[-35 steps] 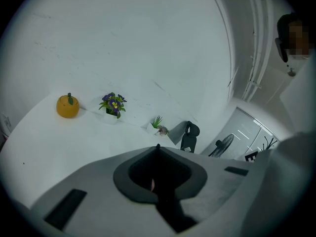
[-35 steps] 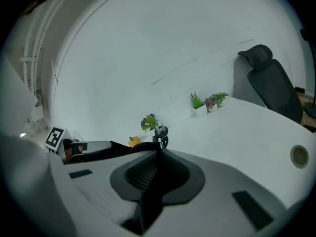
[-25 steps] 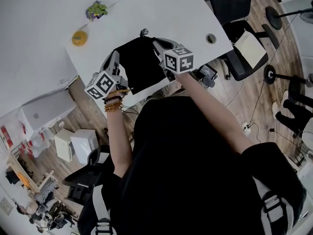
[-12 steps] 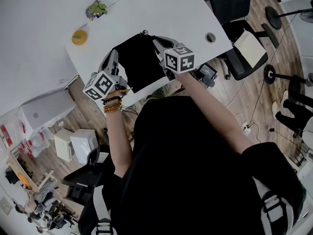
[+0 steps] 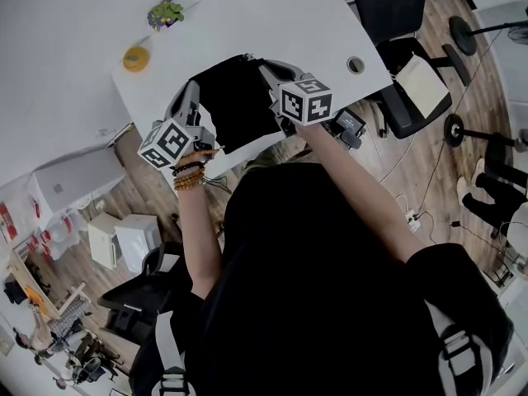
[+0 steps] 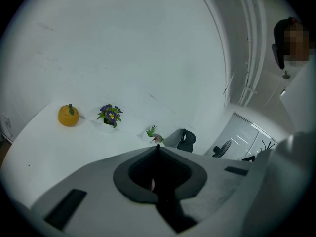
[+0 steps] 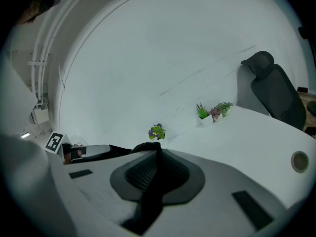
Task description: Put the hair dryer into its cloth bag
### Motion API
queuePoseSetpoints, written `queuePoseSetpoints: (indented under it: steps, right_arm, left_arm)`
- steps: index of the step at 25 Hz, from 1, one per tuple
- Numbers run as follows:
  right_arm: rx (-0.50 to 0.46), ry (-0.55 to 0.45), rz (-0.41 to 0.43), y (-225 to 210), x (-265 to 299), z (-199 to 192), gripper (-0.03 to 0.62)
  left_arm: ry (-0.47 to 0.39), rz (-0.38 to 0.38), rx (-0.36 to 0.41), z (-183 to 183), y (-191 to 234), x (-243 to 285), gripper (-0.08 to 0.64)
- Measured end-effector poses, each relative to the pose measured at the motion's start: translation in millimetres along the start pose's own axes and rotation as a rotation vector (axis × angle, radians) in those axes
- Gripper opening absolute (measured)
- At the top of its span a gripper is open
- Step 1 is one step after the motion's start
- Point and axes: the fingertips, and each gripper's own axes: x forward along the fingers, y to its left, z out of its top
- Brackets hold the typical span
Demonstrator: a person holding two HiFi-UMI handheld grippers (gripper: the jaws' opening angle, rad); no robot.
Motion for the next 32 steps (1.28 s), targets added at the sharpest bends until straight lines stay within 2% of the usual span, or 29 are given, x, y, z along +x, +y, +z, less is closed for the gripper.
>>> queuePoseSetpoints:
  steps: [8, 14, 19, 25, 32]
  right_arm:
    - [-0.034, -0.049, 0.016, 18, -9, 18, 0.051]
    - [-0.054, -0.106, 0.053, 37, -12, 47, 0.051]
    - [-0.147, -0.126, 0.079, 52, -5, 72, 0.051]
    - [-0.189, -0.191, 0.085, 54, -7, 113, 0.05]
    - [-0.15, -0.13, 0.07, 37, -30, 79, 0.051]
  left_arm:
    - [-0.038, -0.017, -0.016, 12, -7, -10, 0.037]
    - [-0.067, -0.03, 0.015, 33, -14, -16, 0.037]
    - [-0.062, -0.027, 0.11, 52, -18, -13, 0.037]
    - [-0.115, -0.05, 0.151, 81, -33, -14, 0.037]
    - [-0.082, -0.058, 0.121, 52, -34, -25, 0.037]
